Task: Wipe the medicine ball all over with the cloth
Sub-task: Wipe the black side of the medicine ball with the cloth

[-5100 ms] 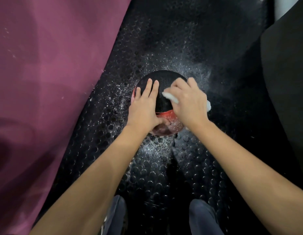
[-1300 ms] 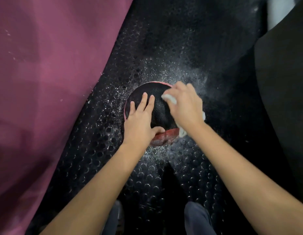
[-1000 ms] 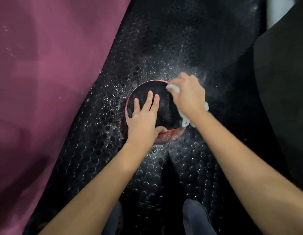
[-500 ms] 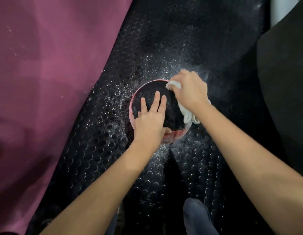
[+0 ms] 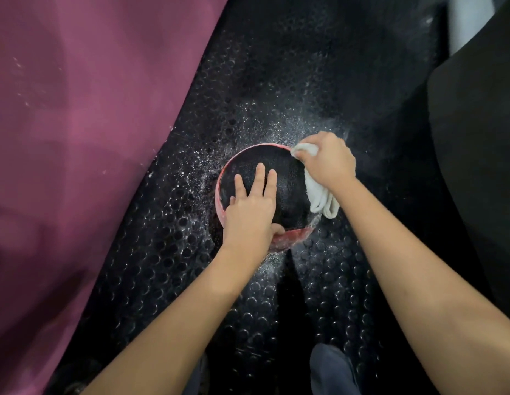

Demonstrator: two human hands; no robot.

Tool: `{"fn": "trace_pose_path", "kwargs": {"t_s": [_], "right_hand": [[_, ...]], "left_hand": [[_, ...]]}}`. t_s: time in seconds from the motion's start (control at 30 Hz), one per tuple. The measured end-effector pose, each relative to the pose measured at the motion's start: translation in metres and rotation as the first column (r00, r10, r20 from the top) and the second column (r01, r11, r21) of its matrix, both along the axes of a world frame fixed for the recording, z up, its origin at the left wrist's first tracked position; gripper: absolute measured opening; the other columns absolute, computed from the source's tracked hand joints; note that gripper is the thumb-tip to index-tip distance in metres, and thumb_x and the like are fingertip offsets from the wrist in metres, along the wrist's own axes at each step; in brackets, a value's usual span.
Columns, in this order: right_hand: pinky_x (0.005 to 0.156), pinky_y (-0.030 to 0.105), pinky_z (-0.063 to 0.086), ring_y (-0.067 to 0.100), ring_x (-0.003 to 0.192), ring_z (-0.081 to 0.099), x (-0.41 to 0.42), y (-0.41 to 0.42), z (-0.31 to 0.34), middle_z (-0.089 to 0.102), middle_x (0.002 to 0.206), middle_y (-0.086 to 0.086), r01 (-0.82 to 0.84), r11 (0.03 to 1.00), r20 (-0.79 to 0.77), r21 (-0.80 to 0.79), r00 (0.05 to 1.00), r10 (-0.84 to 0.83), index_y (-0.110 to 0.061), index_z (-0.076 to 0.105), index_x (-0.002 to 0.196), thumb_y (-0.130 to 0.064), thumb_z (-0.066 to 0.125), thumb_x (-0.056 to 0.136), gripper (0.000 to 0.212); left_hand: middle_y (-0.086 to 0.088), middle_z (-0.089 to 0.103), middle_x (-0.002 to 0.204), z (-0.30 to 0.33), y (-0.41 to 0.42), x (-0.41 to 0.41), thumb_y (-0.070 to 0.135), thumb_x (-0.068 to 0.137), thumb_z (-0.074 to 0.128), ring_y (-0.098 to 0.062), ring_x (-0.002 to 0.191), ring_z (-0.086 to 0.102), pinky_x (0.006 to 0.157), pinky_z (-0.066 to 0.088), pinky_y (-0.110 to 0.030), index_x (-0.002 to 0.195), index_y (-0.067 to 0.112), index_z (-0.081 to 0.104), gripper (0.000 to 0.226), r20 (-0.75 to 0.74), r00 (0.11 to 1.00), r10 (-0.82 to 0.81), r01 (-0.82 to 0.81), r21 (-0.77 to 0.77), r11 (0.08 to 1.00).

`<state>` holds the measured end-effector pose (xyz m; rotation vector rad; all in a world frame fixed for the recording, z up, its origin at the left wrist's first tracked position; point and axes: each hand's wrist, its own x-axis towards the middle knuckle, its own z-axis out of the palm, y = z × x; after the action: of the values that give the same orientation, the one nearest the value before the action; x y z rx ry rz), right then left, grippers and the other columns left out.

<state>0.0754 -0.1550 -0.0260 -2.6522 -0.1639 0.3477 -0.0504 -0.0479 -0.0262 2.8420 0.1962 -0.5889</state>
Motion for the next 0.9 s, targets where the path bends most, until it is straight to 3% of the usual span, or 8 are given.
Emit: {"fn": "trace_pose_path", "kwargs": {"t_s": [0.27,0.47,0.63,0.8,0.9], "right_hand": [[0.067,0.03,0.04,0.019,0.094,0.058,0.006,0.02,-0.003,0.066,0.097,-0.006,-0.104,0.994,0.005,0.017,0.995,0.104,-0.031,0.072,0.09,-0.028,0.057,0.091,0.015],[0.071,0.036,0.045,0.019,0.094,0.05,-0.044,0.018,-0.002,0.055,0.096,-0.008,-0.266,0.964,0.212,0.004,0.942,0.259,-0.032,0.07,0.098,-0.03,0.055,0.094,0.015],[0.079,0.037,0.045,0.022,0.101,0.055,-0.012,0.012,-0.005,0.059,0.102,-0.004,-0.048,0.996,0.075,0.071,0.996,0.042,-0.031,0.072,0.096,-0.034,0.057,0.092,0.016],[0.074,0.033,0.04,0.017,0.096,0.049,-0.051,0.014,-0.006,0.058,0.1,-0.006,-0.138,0.987,0.162,0.079,0.979,0.124,-0.031,0.071,0.1,-0.034,0.055,0.094,0.017],[0.07,0.031,0.038,0.018,0.093,0.053,-0.036,0.011,-0.006,0.057,0.095,-0.005,-0.068,0.995,0.127,0.074,0.99,0.058,-0.03,0.071,0.09,-0.035,0.057,0.092,0.015]], "left_hand": [[0.0,-0.012,0.163,0.007,0.016,0.017,0.045,0.082,0.072,-0.037,0.148,0.004,0.106,0.039,-0.046,0.155,0.024,-0.008,0.11,-0.072,0.997,0.008,-0.009,-0.016,1.0],[0.006,-0.007,0.163,0.002,0.035,0.013,0.042,0.077,0.078,-0.034,0.149,0.006,0.11,0.035,-0.049,0.155,0.029,-0.001,0.112,-0.061,0.996,0.067,-0.072,-0.096,0.993],[0.009,-0.011,0.162,0.001,0.028,0.007,0.044,0.079,0.075,-0.031,0.15,0.002,0.106,0.039,-0.047,0.155,0.031,-0.004,0.11,-0.038,0.998,0.048,-0.051,-0.079,0.996],[0.009,-0.01,0.162,0.002,0.035,0.008,0.041,0.079,0.076,-0.031,0.15,0.002,0.109,0.036,-0.046,0.155,0.031,-0.003,0.11,-0.063,0.994,0.087,-0.094,-0.117,0.989],[0.01,-0.014,0.162,0.002,0.029,0.004,0.041,0.082,0.073,-0.03,0.15,-0.001,0.106,0.039,-0.045,0.154,0.03,-0.006,0.108,-0.063,0.996,0.067,-0.073,-0.102,0.992]]}}
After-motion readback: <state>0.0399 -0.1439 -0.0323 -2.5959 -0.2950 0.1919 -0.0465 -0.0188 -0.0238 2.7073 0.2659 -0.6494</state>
